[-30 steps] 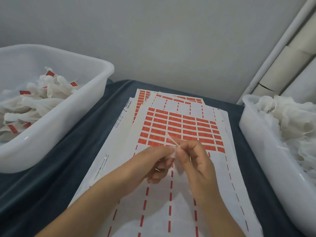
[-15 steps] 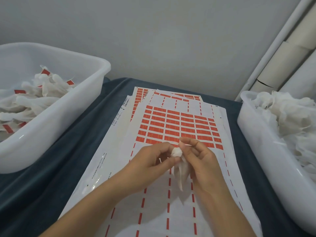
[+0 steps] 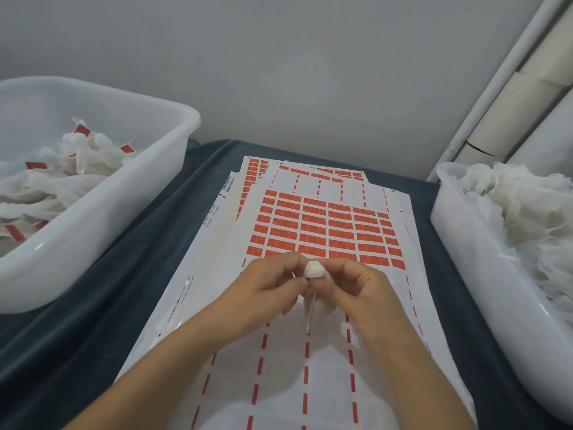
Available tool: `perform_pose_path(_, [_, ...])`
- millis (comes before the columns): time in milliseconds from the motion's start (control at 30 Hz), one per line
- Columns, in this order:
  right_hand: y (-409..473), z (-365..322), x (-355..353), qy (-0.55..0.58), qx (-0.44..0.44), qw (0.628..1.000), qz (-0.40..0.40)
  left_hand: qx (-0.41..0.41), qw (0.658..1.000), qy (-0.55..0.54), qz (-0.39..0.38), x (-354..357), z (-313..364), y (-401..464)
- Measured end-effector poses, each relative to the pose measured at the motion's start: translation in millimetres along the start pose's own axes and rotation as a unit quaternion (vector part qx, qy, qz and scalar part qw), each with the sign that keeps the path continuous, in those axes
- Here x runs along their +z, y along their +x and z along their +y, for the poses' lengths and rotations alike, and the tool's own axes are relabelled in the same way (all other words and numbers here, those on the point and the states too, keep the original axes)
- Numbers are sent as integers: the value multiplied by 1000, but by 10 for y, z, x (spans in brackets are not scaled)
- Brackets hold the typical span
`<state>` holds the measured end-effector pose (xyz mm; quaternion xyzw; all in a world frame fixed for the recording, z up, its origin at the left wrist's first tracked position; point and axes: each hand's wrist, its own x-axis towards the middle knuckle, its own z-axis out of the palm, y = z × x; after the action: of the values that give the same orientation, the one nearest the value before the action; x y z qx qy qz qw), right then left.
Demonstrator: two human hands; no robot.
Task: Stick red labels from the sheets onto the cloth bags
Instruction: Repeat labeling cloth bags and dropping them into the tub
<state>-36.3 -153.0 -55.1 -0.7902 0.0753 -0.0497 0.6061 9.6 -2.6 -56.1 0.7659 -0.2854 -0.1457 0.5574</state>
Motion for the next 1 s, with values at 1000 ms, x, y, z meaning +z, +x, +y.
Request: perform_pose_path(1000, [-8,2,7,293,141,943,-73,-25,975,-158,155,21,31,46])
